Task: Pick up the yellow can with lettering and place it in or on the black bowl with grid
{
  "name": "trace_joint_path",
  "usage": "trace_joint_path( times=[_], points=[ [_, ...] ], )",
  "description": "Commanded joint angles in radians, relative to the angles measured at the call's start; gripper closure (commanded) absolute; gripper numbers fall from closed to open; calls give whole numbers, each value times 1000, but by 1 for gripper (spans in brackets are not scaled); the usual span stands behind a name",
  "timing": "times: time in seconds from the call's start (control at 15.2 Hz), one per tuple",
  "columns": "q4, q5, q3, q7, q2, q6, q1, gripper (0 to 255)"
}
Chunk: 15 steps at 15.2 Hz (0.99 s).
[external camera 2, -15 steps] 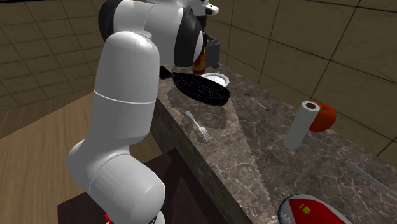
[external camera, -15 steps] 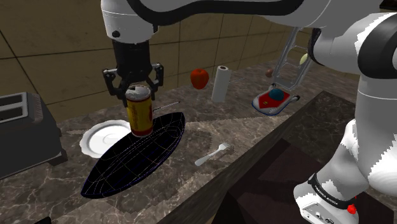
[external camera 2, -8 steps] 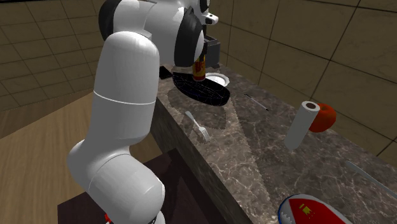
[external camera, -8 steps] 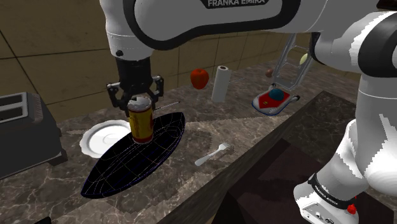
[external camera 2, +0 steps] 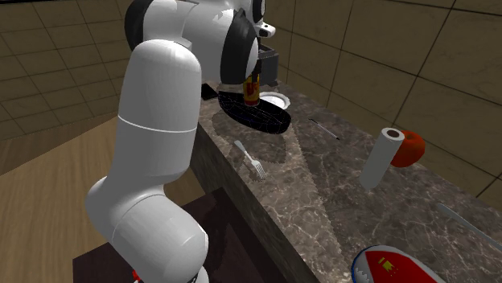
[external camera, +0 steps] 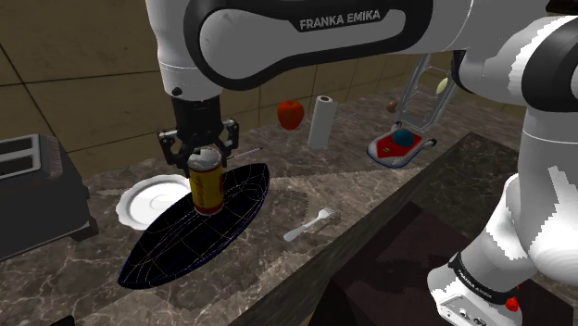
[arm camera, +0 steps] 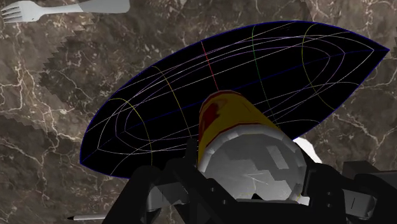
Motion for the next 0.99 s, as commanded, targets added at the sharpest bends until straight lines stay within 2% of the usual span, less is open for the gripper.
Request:
trace_joint_path(
  times=[0.0, 0.07, 0.13, 0.46, 0.73, 0.92],
  points=[
    [0, 0, 0, 0, 0, 1, 0, 255],
    [0, 0, 0, 0, 0, 1, 0, 255],
    [0, 0, 0, 0, 0, 1, 0, 0],
    [0, 0, 0, 0, 0, 1, 0, 0],
    [142, 0, 3, -7, 8, -132, 19, 0],
    [142, 0, 3, -7, 8, -132, 19, 0]
  ],
)
